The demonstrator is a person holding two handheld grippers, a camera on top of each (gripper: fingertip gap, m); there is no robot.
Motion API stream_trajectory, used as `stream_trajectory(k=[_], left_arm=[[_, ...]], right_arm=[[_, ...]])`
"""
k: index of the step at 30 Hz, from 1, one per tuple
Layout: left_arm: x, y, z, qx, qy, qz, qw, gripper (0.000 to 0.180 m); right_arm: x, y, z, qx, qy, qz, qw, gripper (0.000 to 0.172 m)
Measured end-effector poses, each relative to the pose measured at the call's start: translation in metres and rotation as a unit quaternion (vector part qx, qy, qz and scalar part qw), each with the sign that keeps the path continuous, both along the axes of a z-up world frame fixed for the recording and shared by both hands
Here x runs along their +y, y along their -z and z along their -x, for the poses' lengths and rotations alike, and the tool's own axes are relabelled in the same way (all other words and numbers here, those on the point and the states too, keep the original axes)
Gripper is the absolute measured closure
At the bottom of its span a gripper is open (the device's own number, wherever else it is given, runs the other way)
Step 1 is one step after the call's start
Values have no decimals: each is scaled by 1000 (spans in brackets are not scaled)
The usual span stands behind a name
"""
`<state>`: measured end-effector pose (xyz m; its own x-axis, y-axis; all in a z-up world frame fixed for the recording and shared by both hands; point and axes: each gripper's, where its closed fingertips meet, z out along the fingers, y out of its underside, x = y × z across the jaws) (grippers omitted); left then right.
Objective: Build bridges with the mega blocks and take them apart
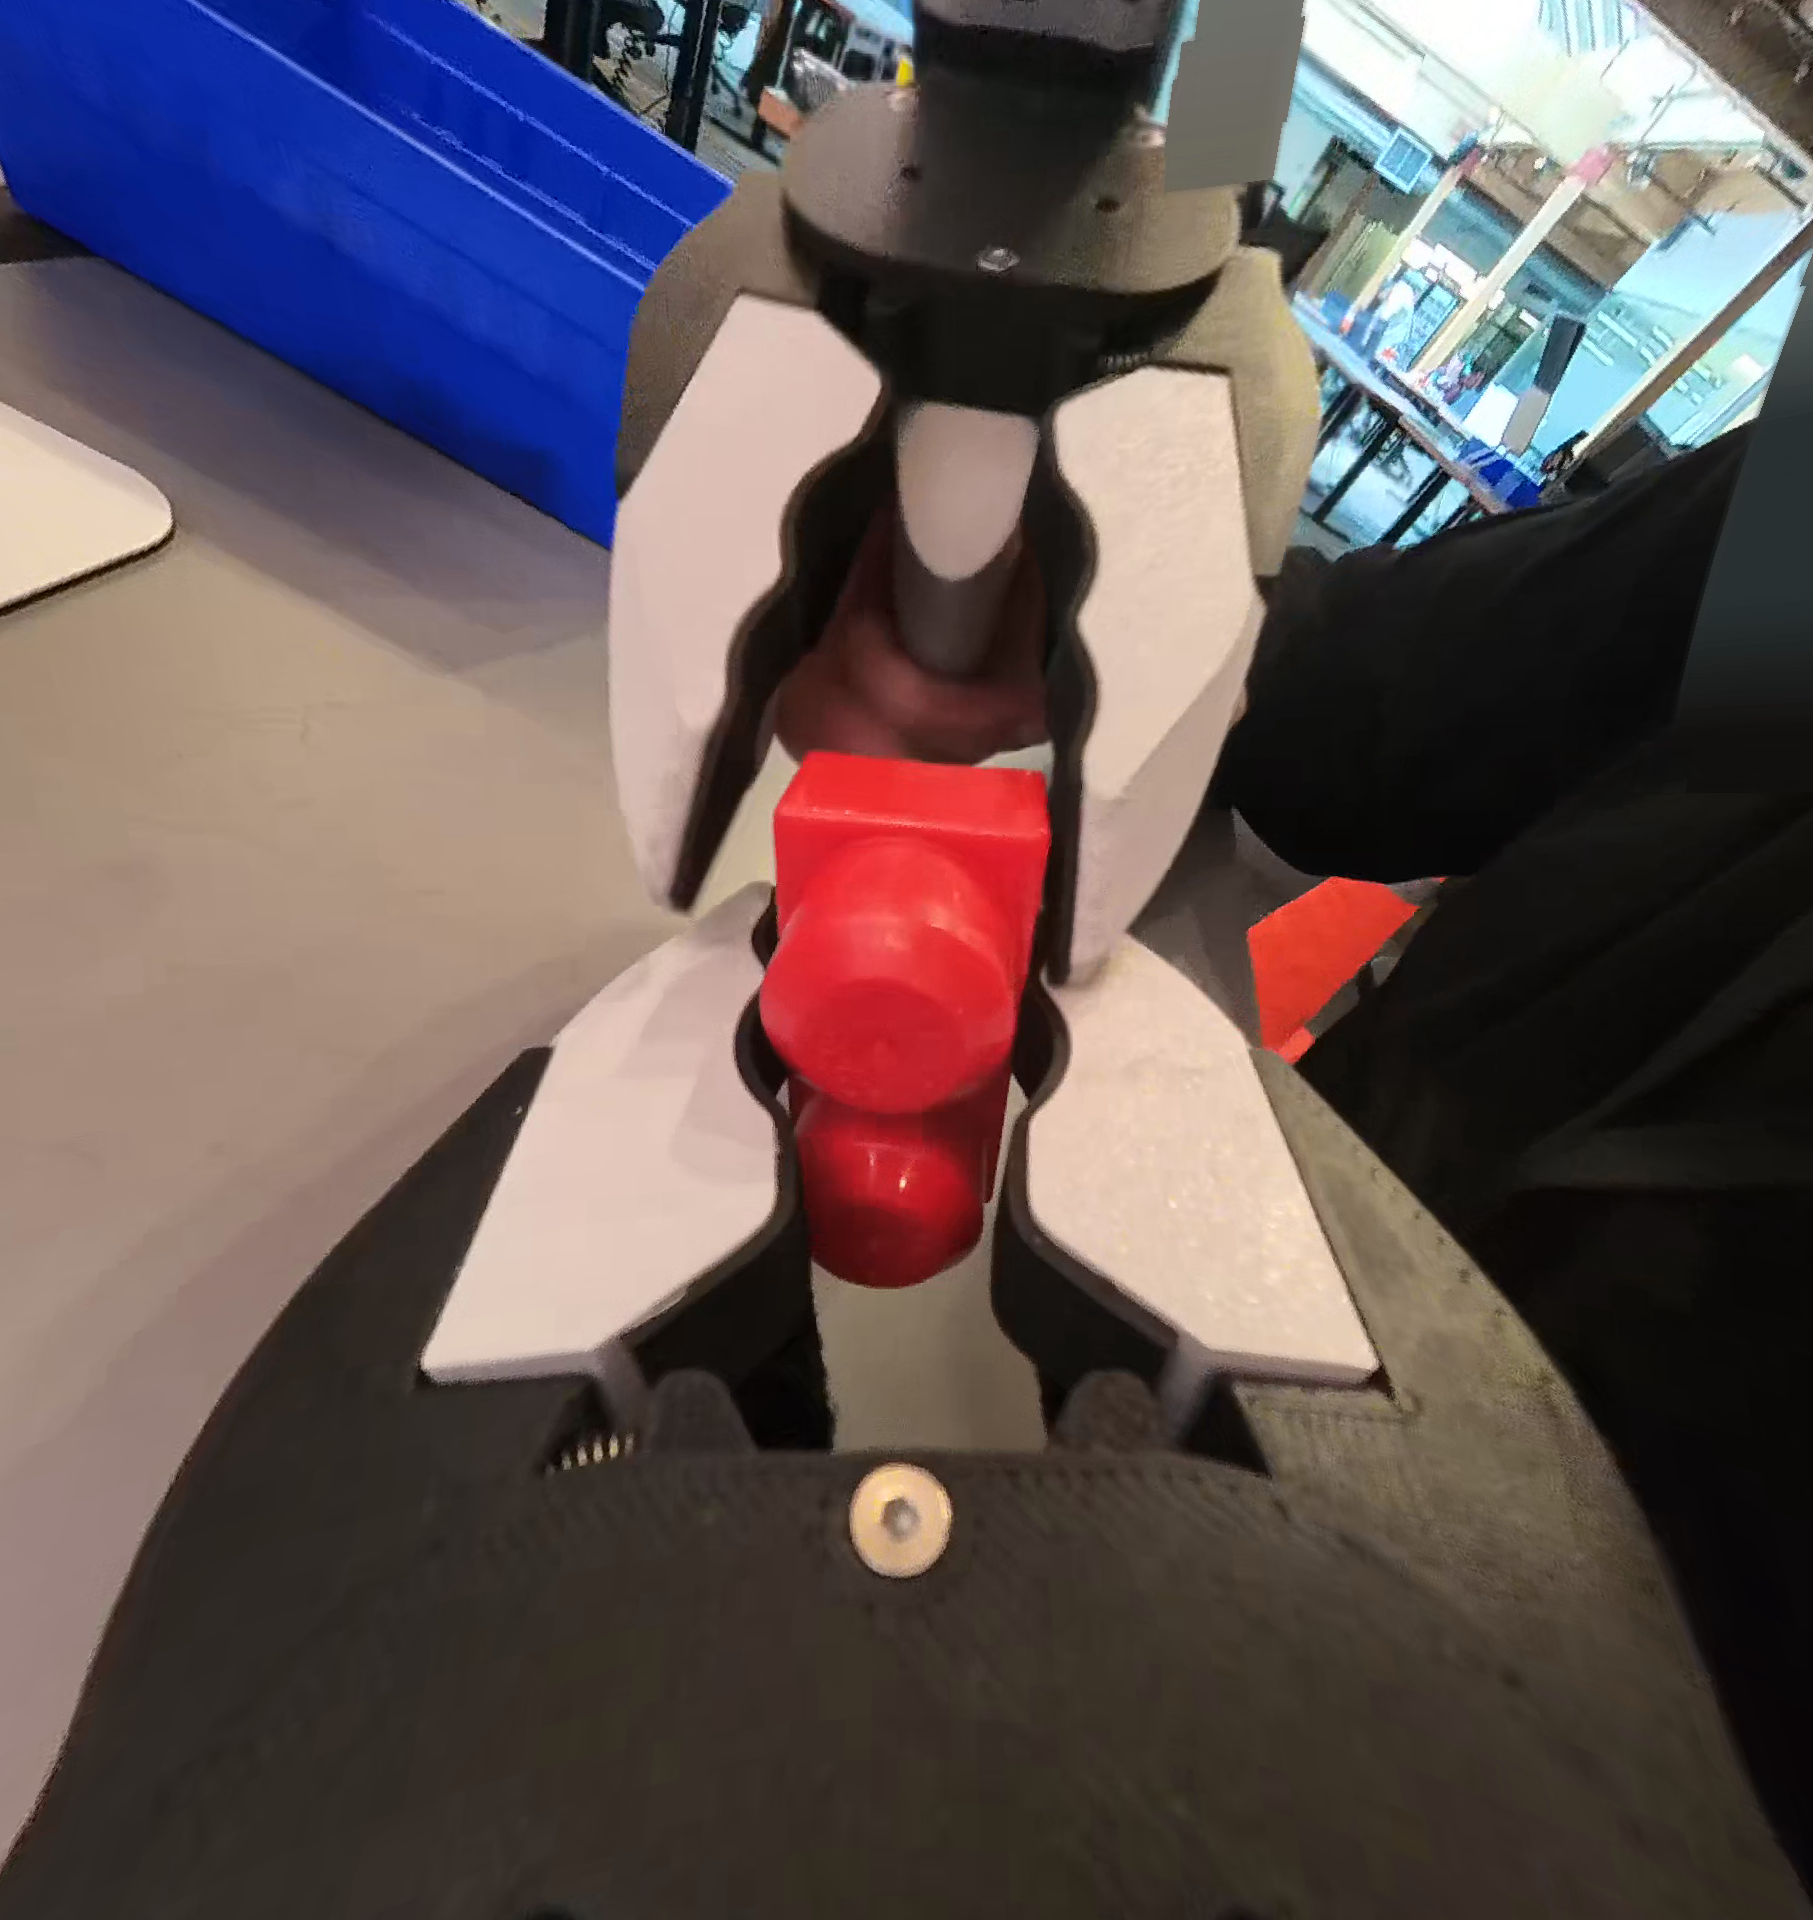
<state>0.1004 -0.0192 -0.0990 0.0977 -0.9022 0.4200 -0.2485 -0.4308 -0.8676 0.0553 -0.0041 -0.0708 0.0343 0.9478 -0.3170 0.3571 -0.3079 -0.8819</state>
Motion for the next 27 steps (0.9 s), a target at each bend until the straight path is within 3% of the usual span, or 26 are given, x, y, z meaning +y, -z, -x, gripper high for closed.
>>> stream_trajectory(k=[2, 6, 10, 14, 17, 20, 23, 27], left_arm=[[0, 3, 0, 12, -3, -12, 1000, 139], [-3, -1, -2, -1, 2, -24, 1000, 139], [2, -4, 12, 4, -4, -58, 998, 133], [24, -5, 51, 27, -50, -74, 996, 136], [61, -6, 99, 99, -124, -141, 977, 139], [93, -8, 143, 178, -175, -193, 949, 140], [108, -11, 164, 203, -190, -202, 939, 140], [123, -2, 181, 243, -204, -207, 925, 141]], right_arm=[[-5, 0, 4, 18, -15, 22, 999, 136], [-8, -1, 1, 30, -19, 12, 999, 136], [4, -27, -23, 67, 18, -9, 998, 136], [57, -66, -99, 67, 142, -95, 983, 136], [114, -80, -189, 2, 299, -174, 938, 136], [159, -74, -281, -84, 437, -206, 872, 136], [185, -40, -344, -183, 500, -173, 828, 136], [205, 14, -371, -246, 515, -89, 816, 135]])
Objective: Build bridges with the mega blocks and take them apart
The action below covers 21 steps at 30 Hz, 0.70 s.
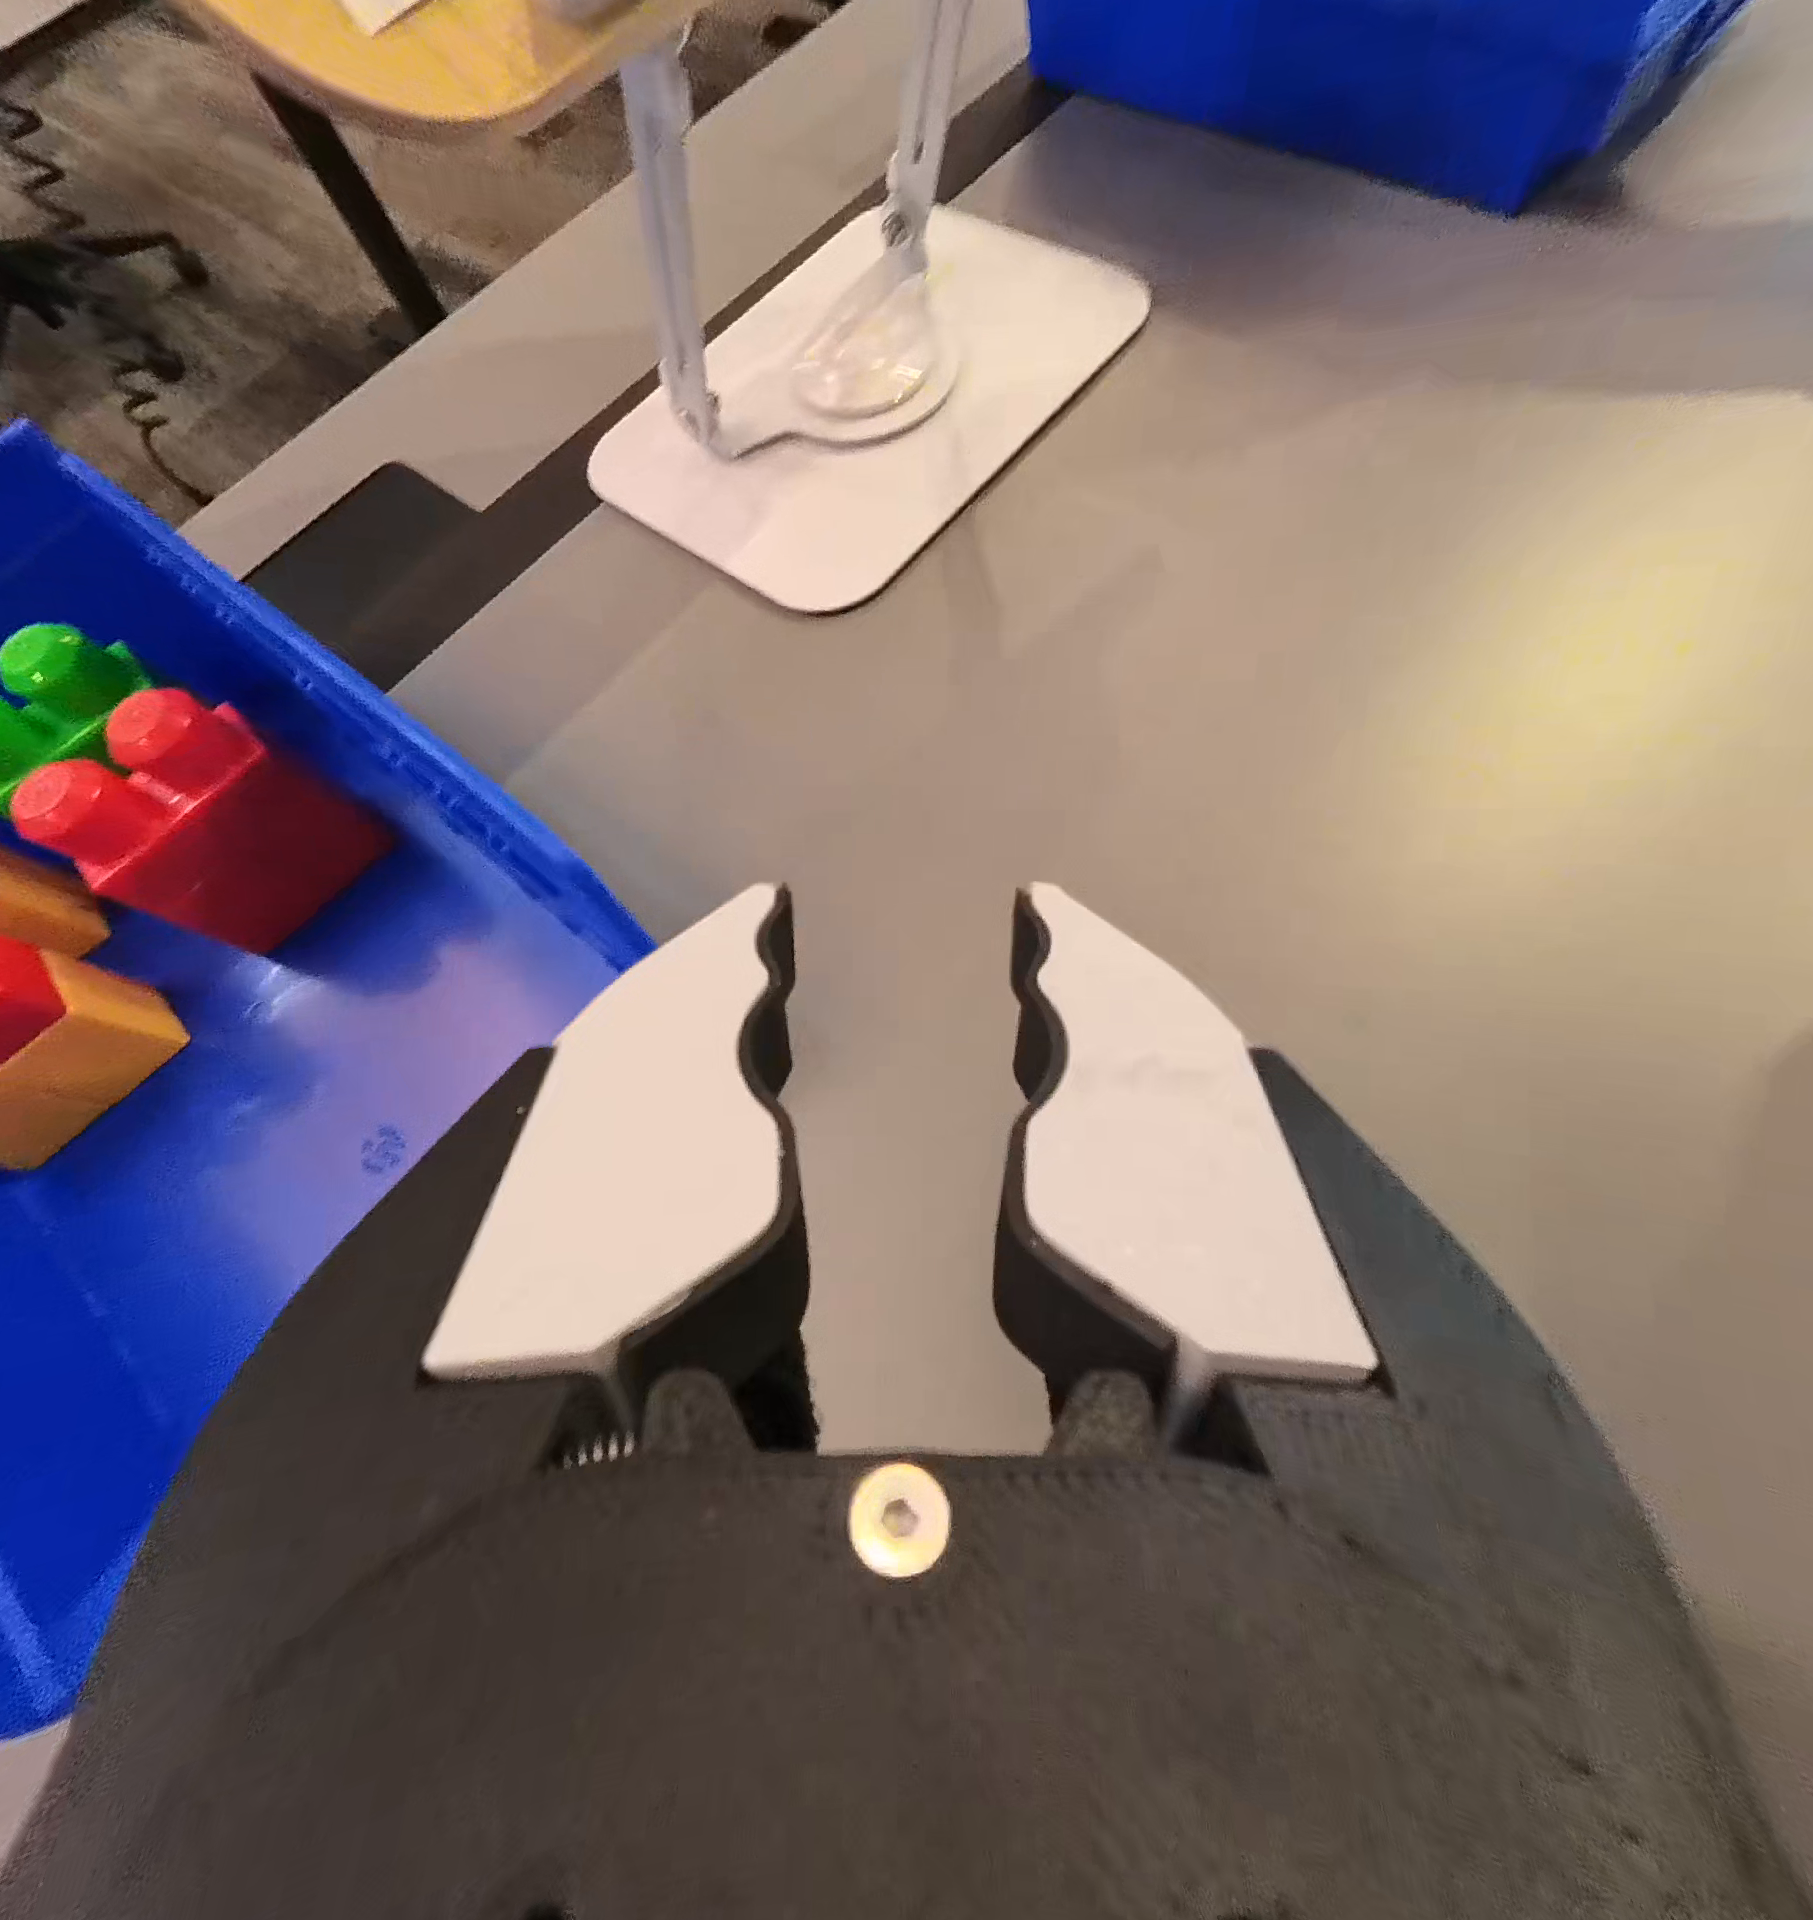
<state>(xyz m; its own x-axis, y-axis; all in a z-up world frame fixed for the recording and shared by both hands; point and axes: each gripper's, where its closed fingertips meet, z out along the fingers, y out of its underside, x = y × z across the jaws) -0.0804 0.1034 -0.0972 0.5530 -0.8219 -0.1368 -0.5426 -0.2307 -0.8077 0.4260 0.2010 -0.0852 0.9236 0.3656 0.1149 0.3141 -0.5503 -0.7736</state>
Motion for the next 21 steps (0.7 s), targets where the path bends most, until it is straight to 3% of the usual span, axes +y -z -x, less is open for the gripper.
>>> stream_trajectory(k=[1, 4, 5, 9, 14, 21], left_arm=[[4, 4, 4, 10, -6, 1, 1000, 141], [16, 8, 16, 27, -22, -1, 999, 140], [21, 8, 20, 32, -27, -3, 999, 140], [53, -3, 45, 76, -43, -34, 996, 137], [125, -10, 100, 208, -53, -80, 973, 132], [206, 0, 144, 312, -31, -56, 948, 121]], right_arm=[[6, 7, -4, -1, 16, 2, 1000, 131], [12, 32, -8, -33, 30, 50, 998, 93], [13, 33, -7, -34, 28, 52, 998, 91], [11, 16, 1, -33, 13, 22, 999, 98], [3, -11, 20, -19, -17, -10, 1000, 103], [-6, -30, 47, -14, -55, -37, 998, 108]])
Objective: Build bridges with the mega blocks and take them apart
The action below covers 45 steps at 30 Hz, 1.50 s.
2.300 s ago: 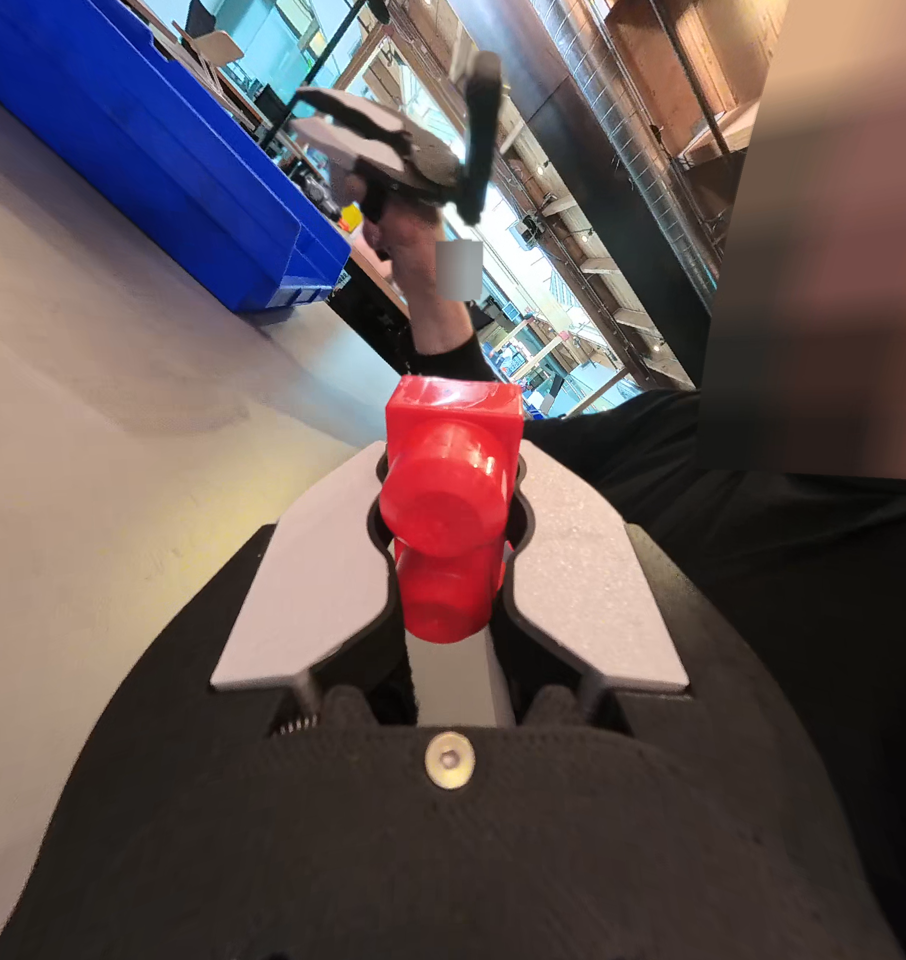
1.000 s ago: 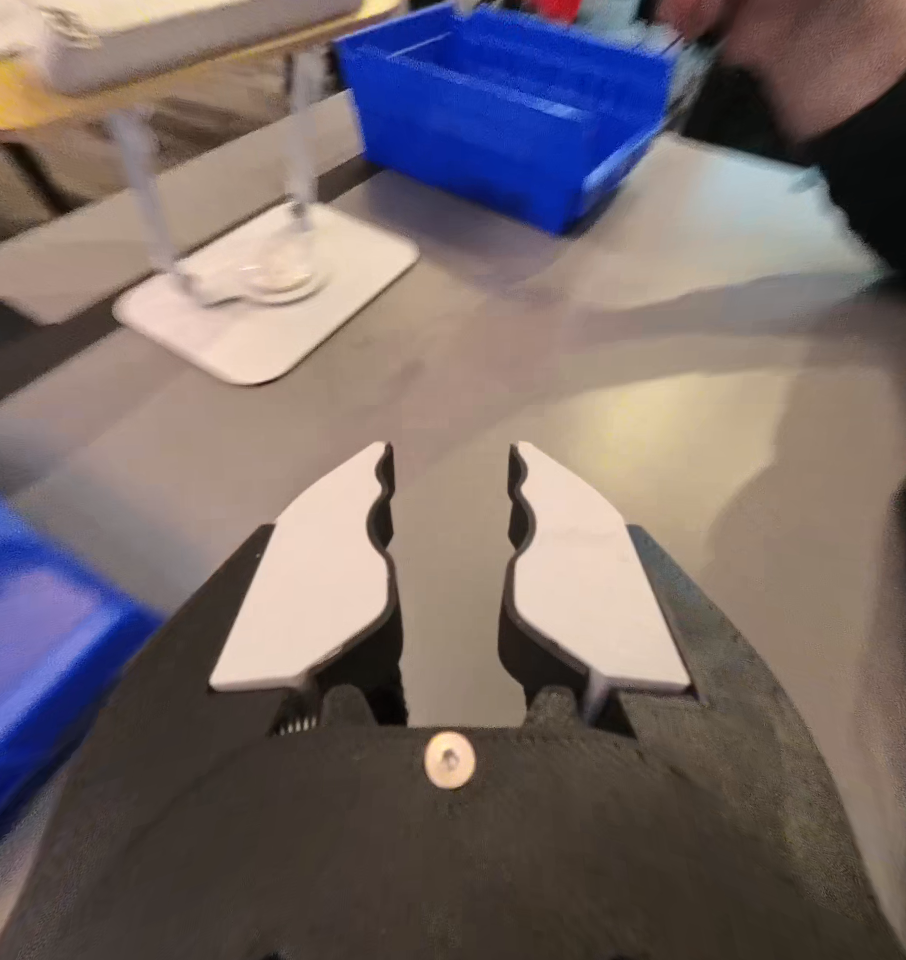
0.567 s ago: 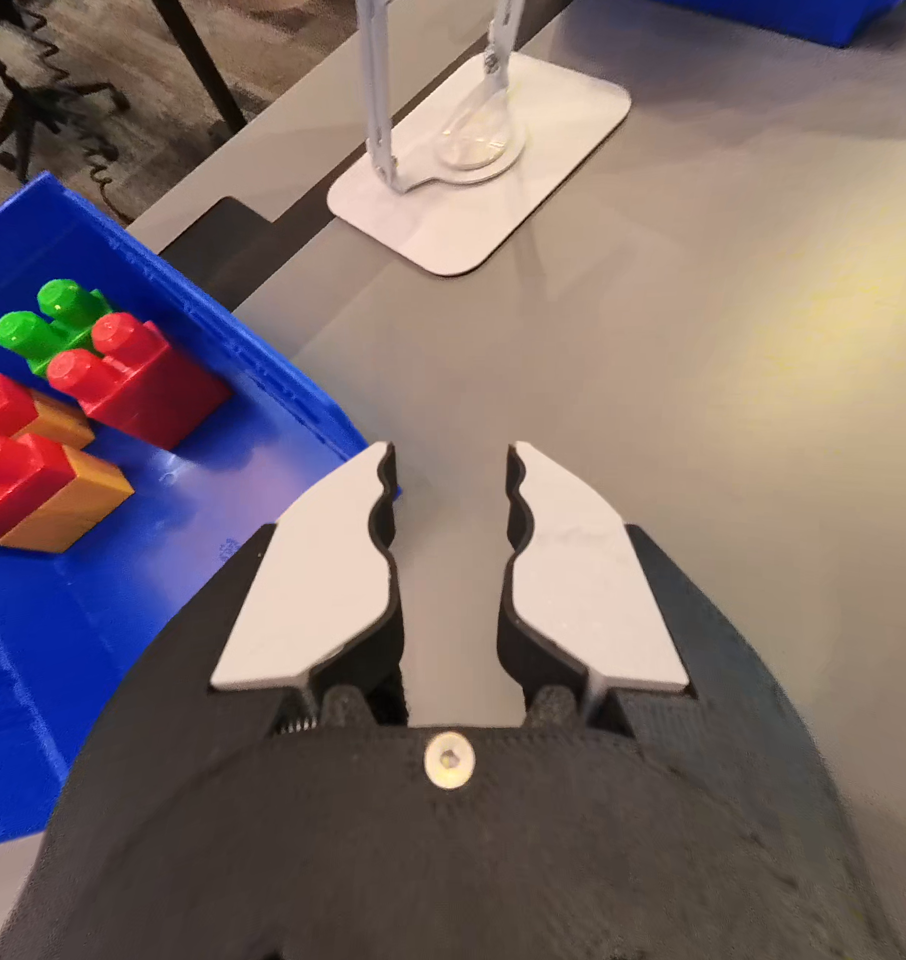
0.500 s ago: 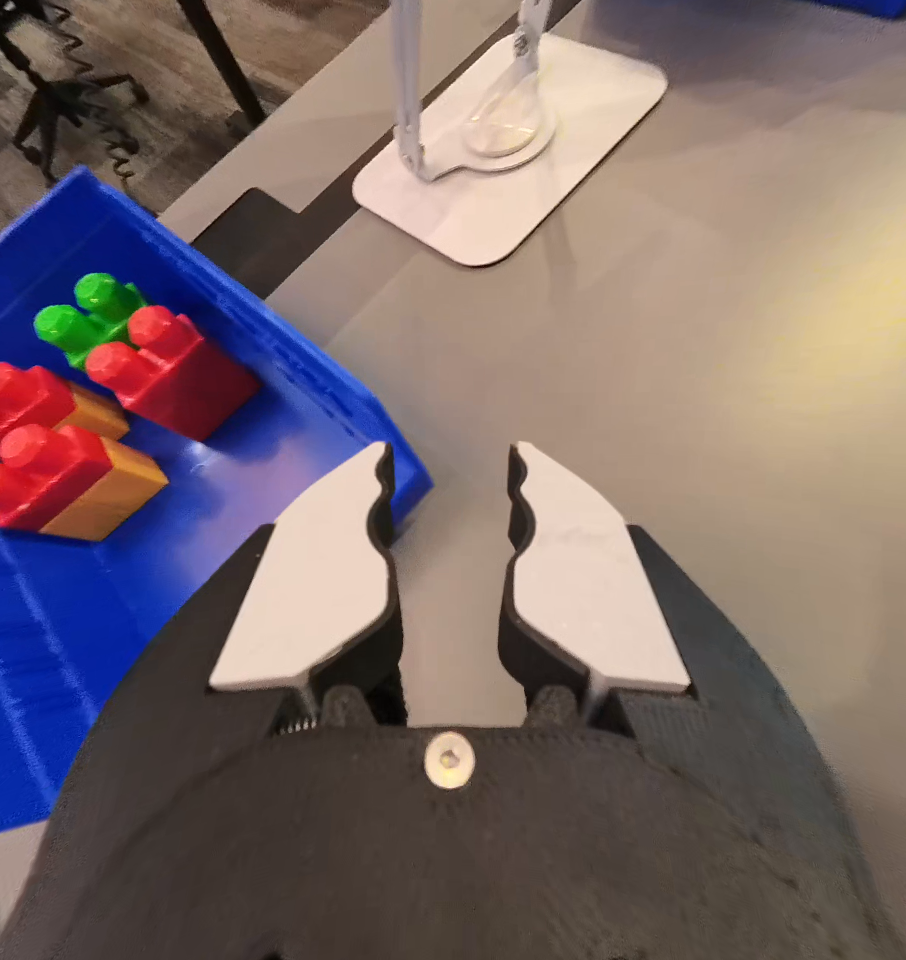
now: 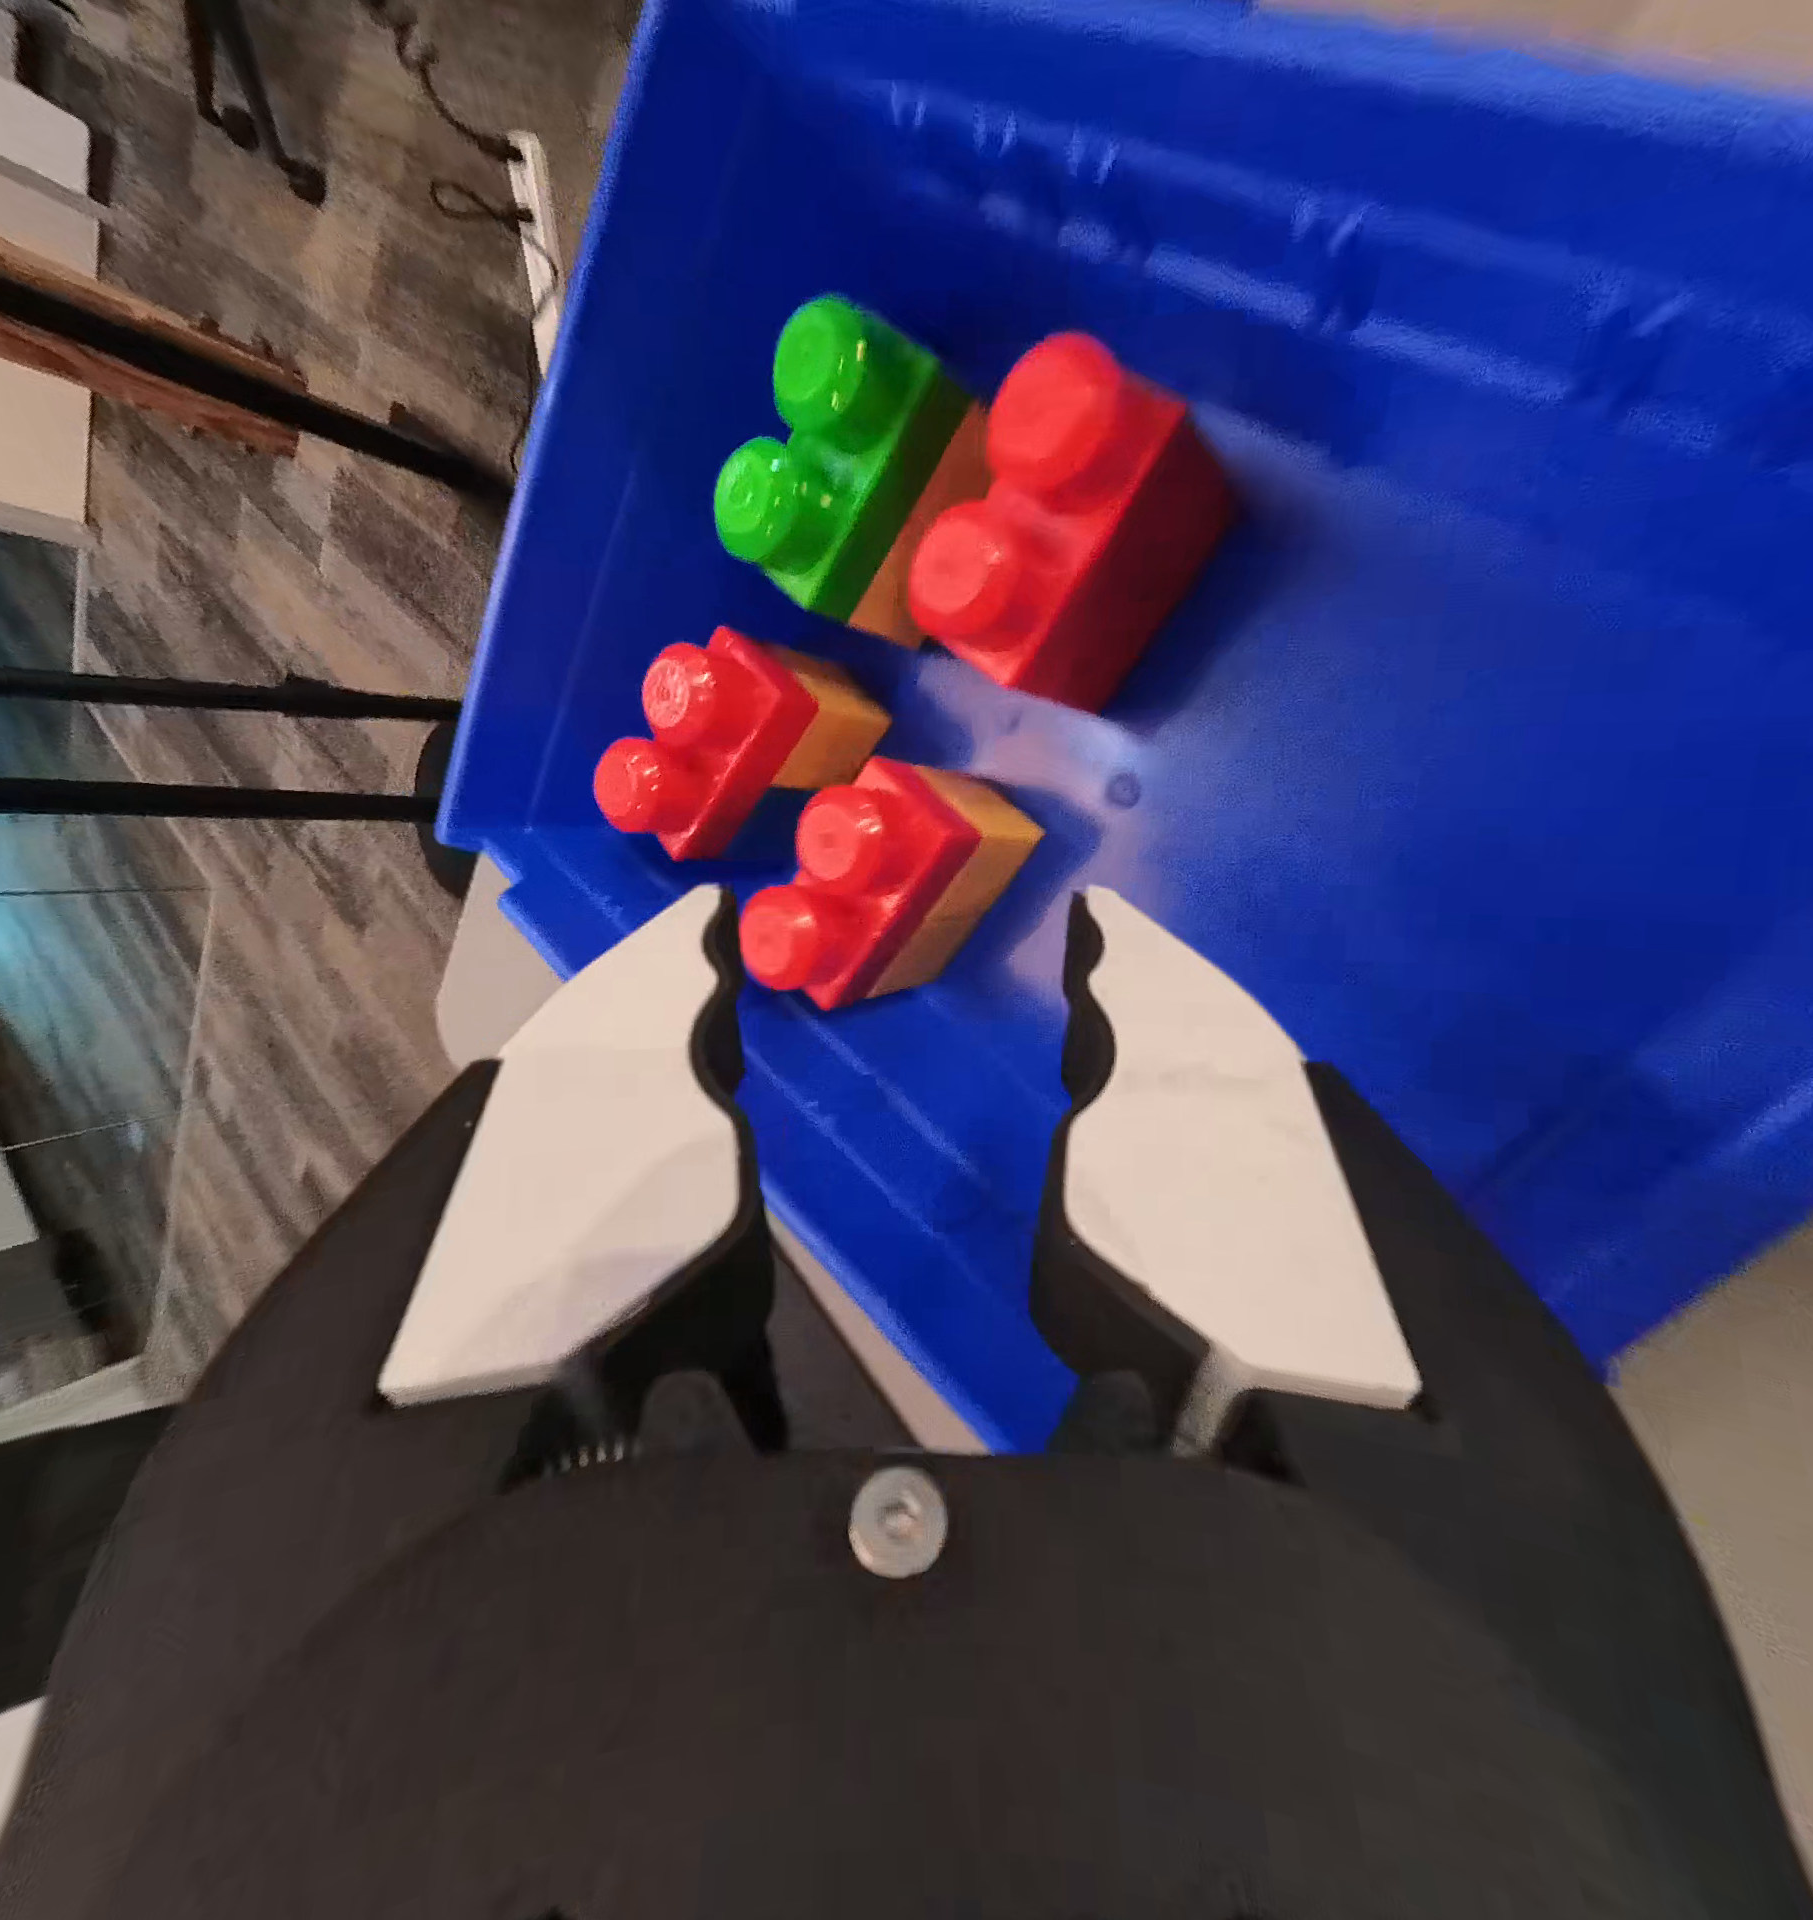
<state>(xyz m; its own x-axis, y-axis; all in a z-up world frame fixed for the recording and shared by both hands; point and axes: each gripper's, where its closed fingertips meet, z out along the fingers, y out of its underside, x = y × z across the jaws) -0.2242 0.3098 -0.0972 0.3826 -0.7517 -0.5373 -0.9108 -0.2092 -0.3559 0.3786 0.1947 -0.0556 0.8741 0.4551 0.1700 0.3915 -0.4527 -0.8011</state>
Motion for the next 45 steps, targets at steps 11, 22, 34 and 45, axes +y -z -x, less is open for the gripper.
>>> stream_trajectory(k=[11, 22, 34, 45], left_arm=[[50, 67, 27, 196, 27, 120, 973, 116], [39, 48, 21, 97, -44, 114, 988, 142], [-94, -51, -96, -371, 17, 144, 917, 143], [-229, -74, -230, -613, 135, 304, 716, 144]], right_arm=[[-6, 0, 32, -5, -42, 0, 999, 112], [-13, -10, 51, -14, -76, -29, 997, 117], [-73, -71, 145, -21, -229, -174, 958, 129], [-146, -52, 282, -60, -446, -314, 836, 143]])
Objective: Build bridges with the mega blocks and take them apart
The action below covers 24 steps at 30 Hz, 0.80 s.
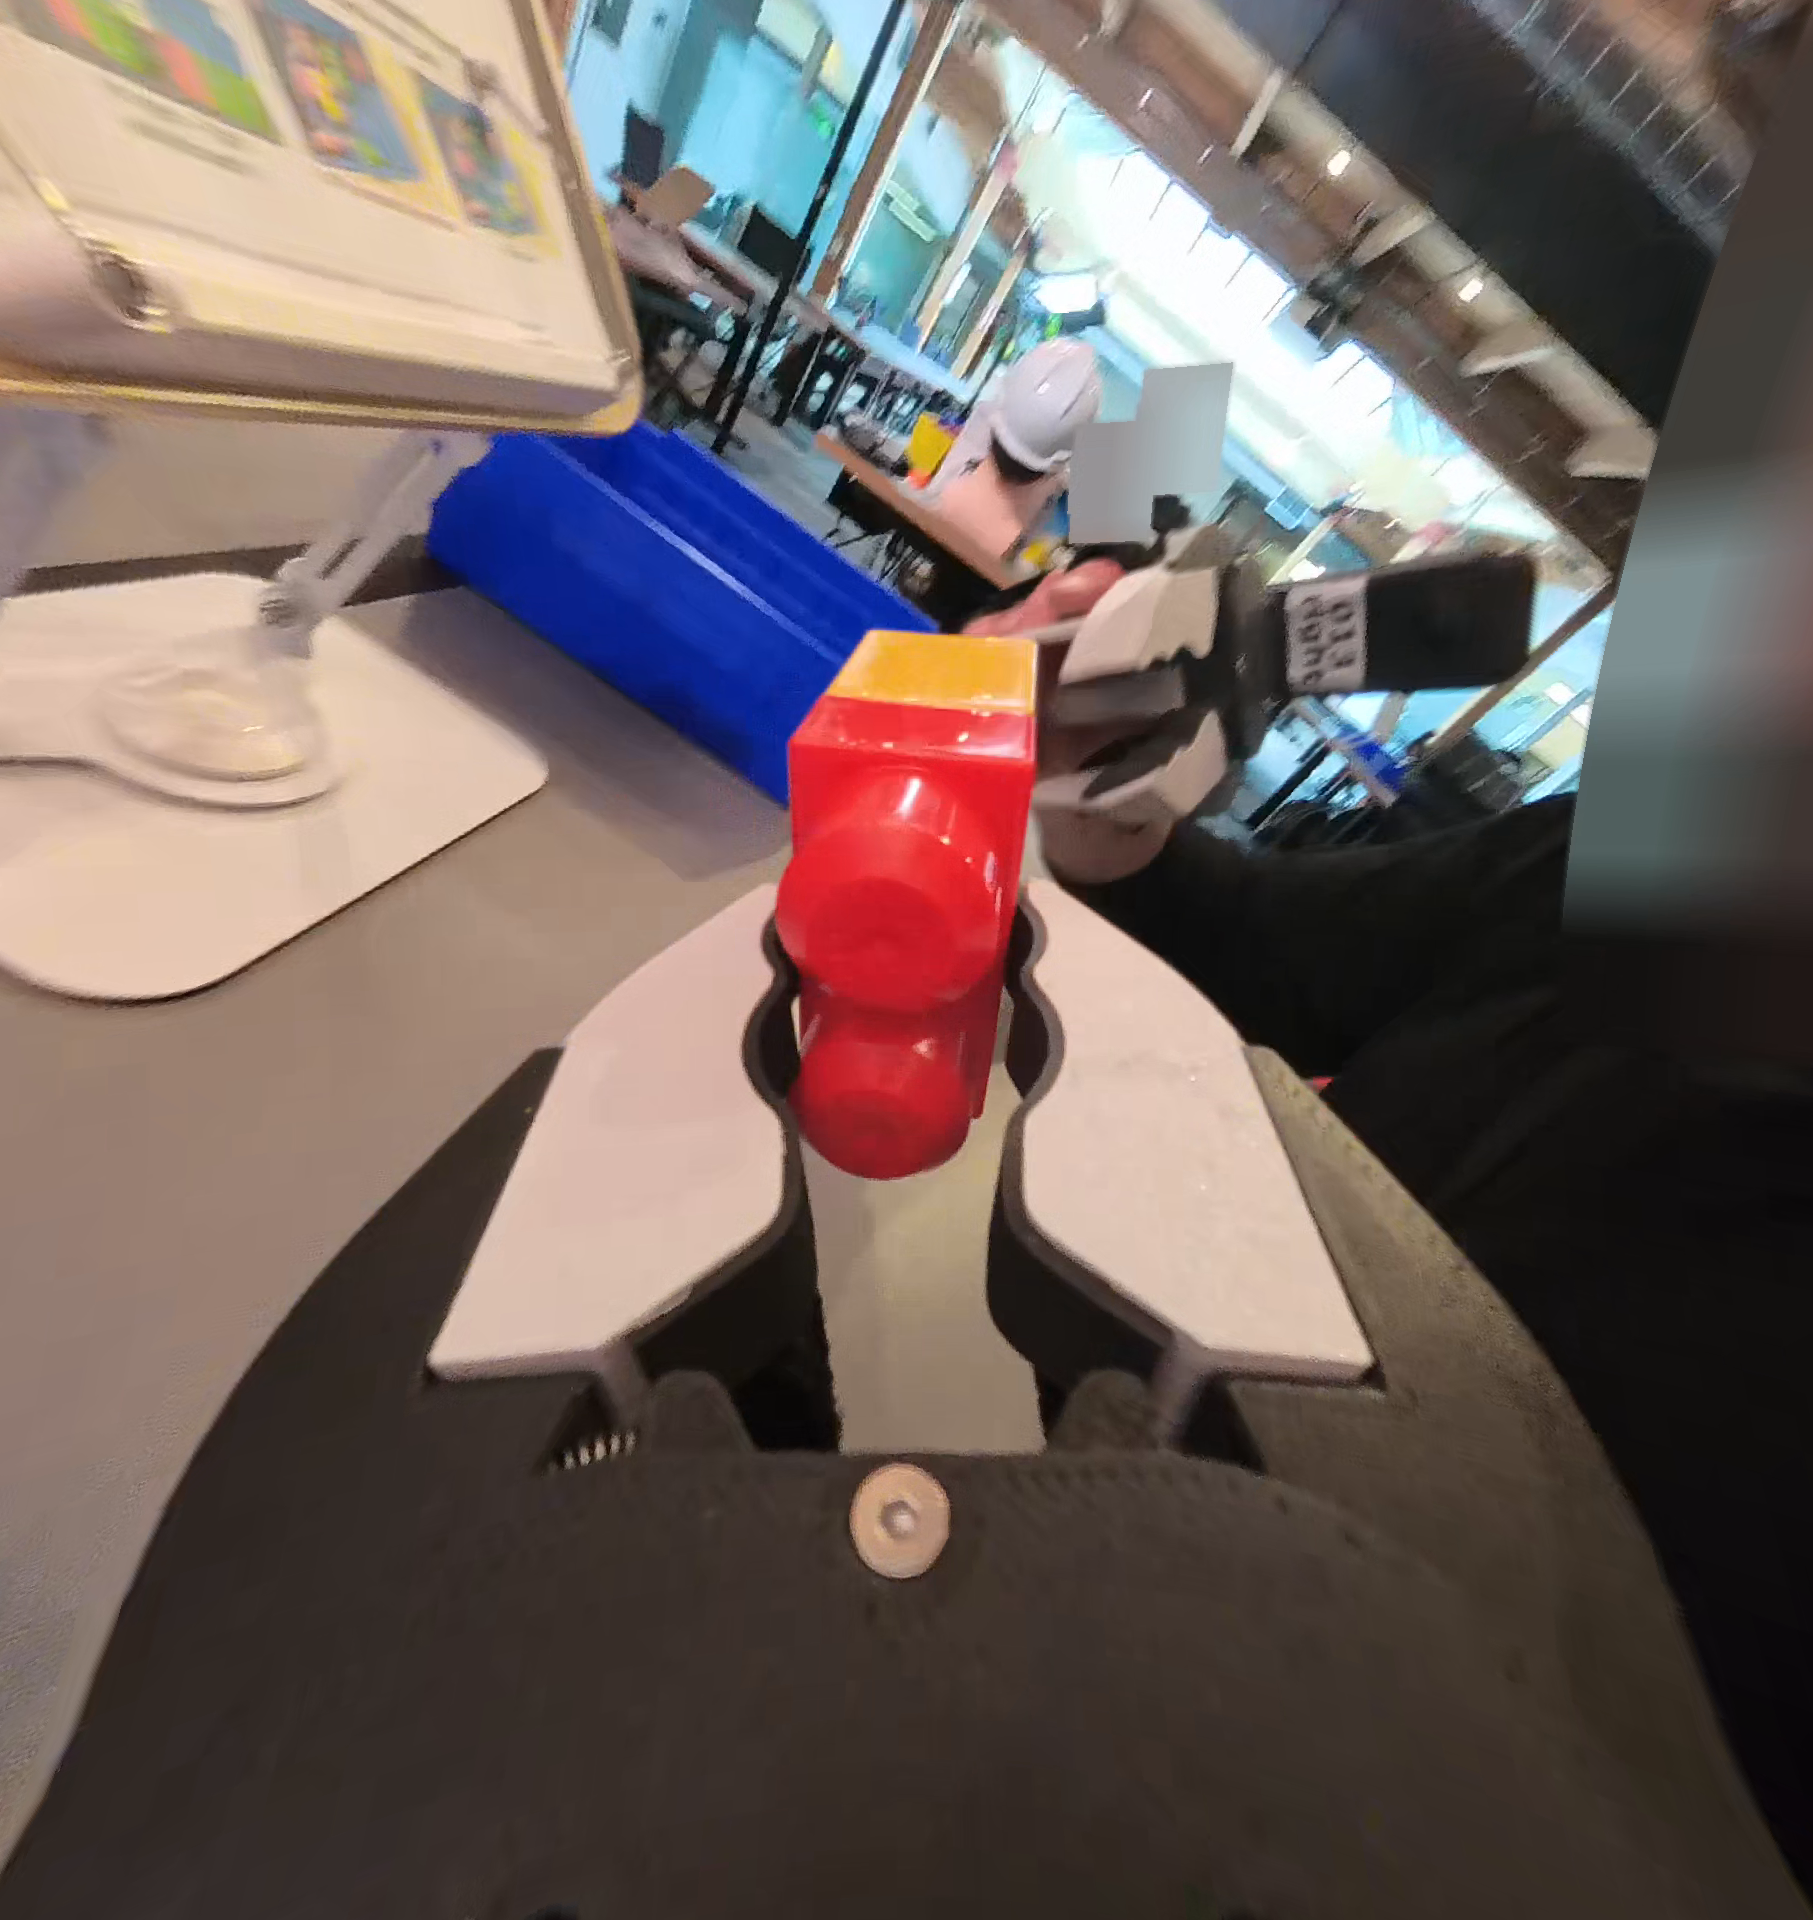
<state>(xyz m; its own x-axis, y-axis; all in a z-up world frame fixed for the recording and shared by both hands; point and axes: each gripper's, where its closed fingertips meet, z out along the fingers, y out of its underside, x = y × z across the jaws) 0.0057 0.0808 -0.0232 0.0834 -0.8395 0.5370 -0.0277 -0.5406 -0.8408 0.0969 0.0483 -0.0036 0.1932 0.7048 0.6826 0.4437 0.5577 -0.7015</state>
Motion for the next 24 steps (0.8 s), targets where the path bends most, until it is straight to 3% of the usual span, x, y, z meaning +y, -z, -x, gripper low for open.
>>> stream_trajectory(k=[11, 20, 24], left_arm=[[-54, 5, -49, -124, 93, 106, 982, 144], [-63, 17, -55, -132, 96, 127, 978, 144], [-72, 20, -63, -135, 108, 135, 976, 144]], right_arm=[[-13, 18, 28, -4, -45, -18, 999, 154], [-24, 15, 26, -18, -65, -32, 997, 152], [-27, 32, 33, -53, -71, -22, 996, 158]])
